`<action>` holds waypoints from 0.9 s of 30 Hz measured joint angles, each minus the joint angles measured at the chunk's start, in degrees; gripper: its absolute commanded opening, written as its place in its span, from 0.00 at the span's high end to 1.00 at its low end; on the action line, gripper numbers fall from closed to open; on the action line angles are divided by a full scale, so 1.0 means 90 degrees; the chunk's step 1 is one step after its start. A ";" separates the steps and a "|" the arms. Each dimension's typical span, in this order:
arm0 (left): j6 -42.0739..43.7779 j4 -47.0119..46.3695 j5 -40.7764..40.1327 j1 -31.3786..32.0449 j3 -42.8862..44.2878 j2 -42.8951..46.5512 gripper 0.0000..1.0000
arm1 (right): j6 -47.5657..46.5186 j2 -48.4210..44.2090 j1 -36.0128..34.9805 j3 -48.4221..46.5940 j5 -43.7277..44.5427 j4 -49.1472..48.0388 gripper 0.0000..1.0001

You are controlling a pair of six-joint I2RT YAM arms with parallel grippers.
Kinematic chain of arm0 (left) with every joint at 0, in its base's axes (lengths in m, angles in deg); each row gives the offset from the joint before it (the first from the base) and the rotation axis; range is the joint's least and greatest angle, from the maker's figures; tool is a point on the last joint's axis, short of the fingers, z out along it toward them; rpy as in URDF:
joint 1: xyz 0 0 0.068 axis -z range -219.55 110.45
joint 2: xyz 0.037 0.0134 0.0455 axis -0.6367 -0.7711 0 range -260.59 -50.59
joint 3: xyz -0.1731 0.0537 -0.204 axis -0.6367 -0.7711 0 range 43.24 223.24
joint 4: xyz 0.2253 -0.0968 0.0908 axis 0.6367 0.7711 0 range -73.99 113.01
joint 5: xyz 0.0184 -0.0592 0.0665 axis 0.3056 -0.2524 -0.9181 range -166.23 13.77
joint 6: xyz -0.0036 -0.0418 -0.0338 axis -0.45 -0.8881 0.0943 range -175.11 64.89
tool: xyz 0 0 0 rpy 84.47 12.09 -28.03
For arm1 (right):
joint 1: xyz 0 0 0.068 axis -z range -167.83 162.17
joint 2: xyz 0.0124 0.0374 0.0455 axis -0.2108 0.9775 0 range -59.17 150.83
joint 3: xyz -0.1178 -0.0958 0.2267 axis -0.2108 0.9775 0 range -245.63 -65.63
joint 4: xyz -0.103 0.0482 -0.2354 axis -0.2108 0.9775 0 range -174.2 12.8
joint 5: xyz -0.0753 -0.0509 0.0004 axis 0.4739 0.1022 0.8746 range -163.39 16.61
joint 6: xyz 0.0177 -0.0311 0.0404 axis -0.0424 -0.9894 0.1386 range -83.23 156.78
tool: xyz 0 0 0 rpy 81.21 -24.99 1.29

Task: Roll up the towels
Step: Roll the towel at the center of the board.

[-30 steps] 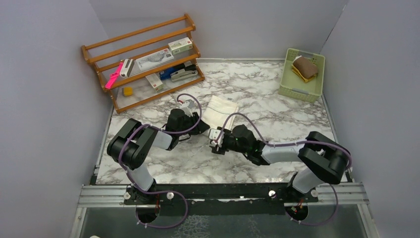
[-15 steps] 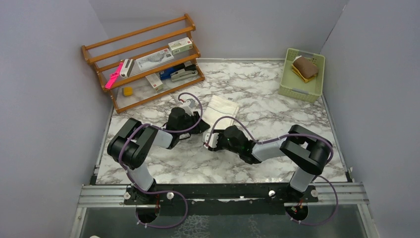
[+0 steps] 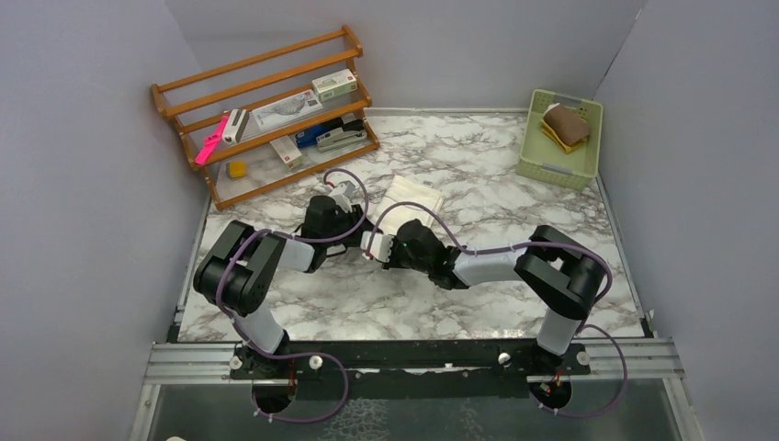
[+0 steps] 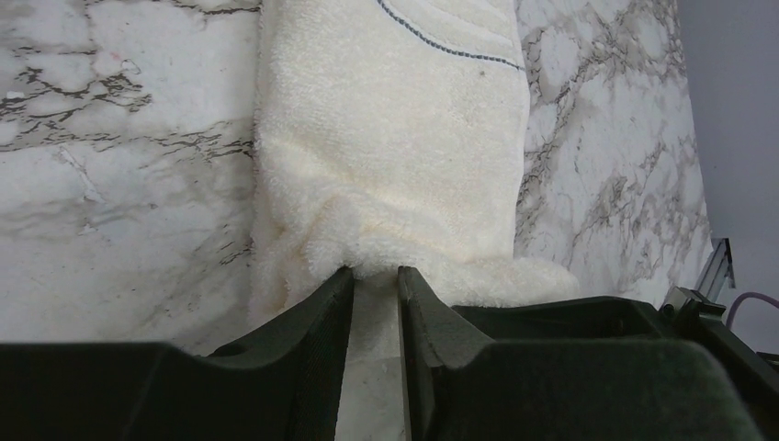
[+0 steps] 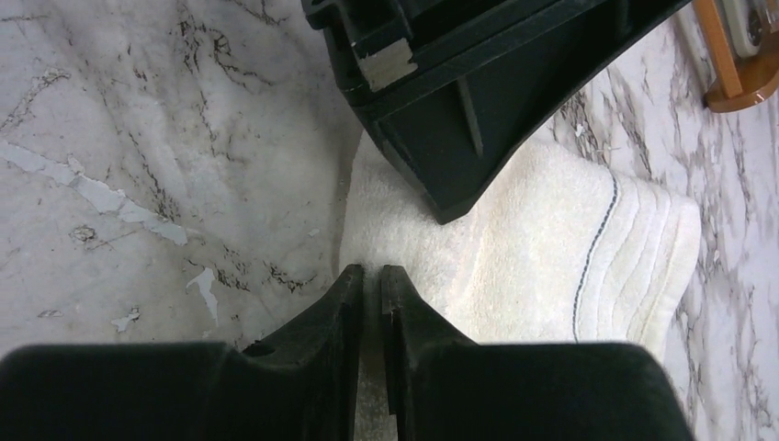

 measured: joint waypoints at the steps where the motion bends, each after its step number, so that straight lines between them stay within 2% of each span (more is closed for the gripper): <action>1: 0.0010 0.0051 0.0019 -0.0027 0.0000 0.0027 0.71 | 0.0029 0.0000 0.0000 -0.0044 0.0000 0.0109 0.79; 6: 0.0029 0.0197 0.0138 -0.0126 0.0000 0.0058 0.71 | 0.0163 0.0000 0.0000 -0.0117 -0.0015 0.0478 0.69; 12: 0.0049 0.0291 0.0192 -0.0168 0.0002 0.0083 0.71 | 0.0328 0.0126 -0.0029 -0.0437 0.0015 0.1001 0.68; 14: 0.0063 0.0345 0.0199 -0.0187 0.0007 0.0102 0.71 | 0.0376 0.0219 -0.0036 -0.0597 0.0063 0.1158 0.73; 15: 0.0070 0.0381 0.0199 -0.0204 0.0019 0.0109 0.71 | 0.0413 0.0267 -0.0039 -0.0682 0.0078 0.1229 0.79; 17: 0.0090 0.0464 0.0202 -0.0238 0.0044 0.0129 0.70 | 0.0469 0.0374 -0.0041 -0.0838 0.0124 0.1341 0.96; 18: 0.0095 0.0510 0.0206 -0.0255 0.0061 0.0141 0.70 | 0.0488 0.0408 -0.0039 -0.0891 0.0148 0.1372 0.99; 23: 0.0121 0.0818 0.0189 -0.0401 0.0039 0.0410 0.66 | 0.0663 0.0423 -0.0039 -0.0988 0.0134 0.1496 0.99; 27: 0.0124 0.1224 -0.0024 -0.0763 -0.0160 0.1260 0.57 | 0.1107 0.0396 -0.0019 -0.1149 0.0022 0.1800 0.99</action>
